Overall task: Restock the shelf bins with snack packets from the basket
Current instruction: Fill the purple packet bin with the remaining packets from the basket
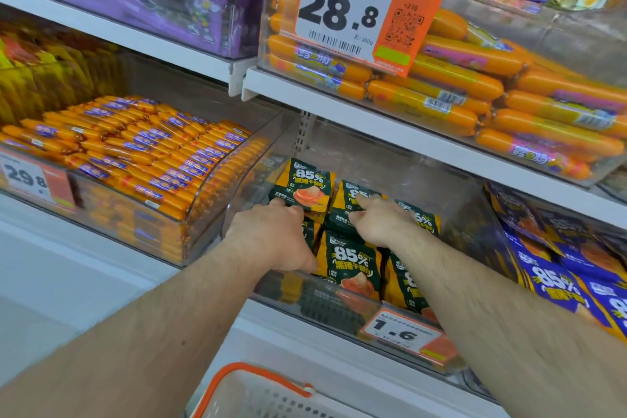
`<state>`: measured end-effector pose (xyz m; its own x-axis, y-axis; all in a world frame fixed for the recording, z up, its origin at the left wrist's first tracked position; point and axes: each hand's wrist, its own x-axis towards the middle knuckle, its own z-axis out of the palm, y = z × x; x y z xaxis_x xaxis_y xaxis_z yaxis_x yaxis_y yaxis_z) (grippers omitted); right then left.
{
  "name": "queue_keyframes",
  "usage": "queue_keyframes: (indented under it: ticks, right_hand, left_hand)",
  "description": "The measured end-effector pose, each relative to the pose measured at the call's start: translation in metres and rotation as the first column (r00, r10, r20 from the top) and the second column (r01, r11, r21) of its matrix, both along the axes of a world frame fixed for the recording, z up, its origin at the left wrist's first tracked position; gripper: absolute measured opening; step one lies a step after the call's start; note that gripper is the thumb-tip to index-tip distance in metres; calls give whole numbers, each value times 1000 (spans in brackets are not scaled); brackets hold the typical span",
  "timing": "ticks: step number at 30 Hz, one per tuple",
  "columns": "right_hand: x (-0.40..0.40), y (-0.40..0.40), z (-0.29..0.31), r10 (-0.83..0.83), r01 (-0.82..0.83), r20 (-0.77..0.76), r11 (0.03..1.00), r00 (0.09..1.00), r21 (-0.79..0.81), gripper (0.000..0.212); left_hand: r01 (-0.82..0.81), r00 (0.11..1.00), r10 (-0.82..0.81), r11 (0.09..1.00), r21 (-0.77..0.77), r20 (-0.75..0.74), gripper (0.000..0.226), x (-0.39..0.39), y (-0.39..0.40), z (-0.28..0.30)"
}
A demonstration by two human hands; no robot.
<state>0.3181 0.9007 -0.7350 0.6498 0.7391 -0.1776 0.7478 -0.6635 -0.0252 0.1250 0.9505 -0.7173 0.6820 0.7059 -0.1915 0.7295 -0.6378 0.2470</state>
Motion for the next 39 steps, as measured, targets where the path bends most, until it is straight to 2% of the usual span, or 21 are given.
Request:
queue_keyframes:
  ticks: [7, 22, 28, 31, 34, 36, 39]
  right_hand:
    - [-7, 5, -3, -6, 11, -56, 996, 998, 85, 55]
    - [-10, 4, -5, -119, 127, -48, 970, 992, 208, 48]
    - [-10, 5, -5, -125, 138, -74, 968, 989, 209, 46]
    - [-11, 2, 1, -89, 107, -94, 972, 992, 210, 45]
    - [-4, -6, 10, -89, 120, -115, 945, 989, 303, 36]
    - [8, -18, 12, -119, 137, -87, 963, 989, 232, 37]
    - [25, -38, 6, -196, 198, -92, 980, 976, 12, 56]
  left_hand:
    - [1, 1000, -1, 1000, -5, 13, 72, -1, -1, 2]
    - [-7, 1000, 7, 1000, -3, 5, 69, -1, -2, 1]
    - [-8, 1000, 8, 1000, 0, 2, 70, -1, -1, 1]
    - [-16, 1000, 16, 1000, 17, 7, 71, -2, -2, 2]
    - [-45, 997, 39, 995, 91, 62, 72, -4, -6, 4]
    - [-52, 995, 38, 988, 147, 97, 66, -5, -10, 6]
    - [-41, 989, 17, 987, 156, 150, 54, -8, -15, 9]
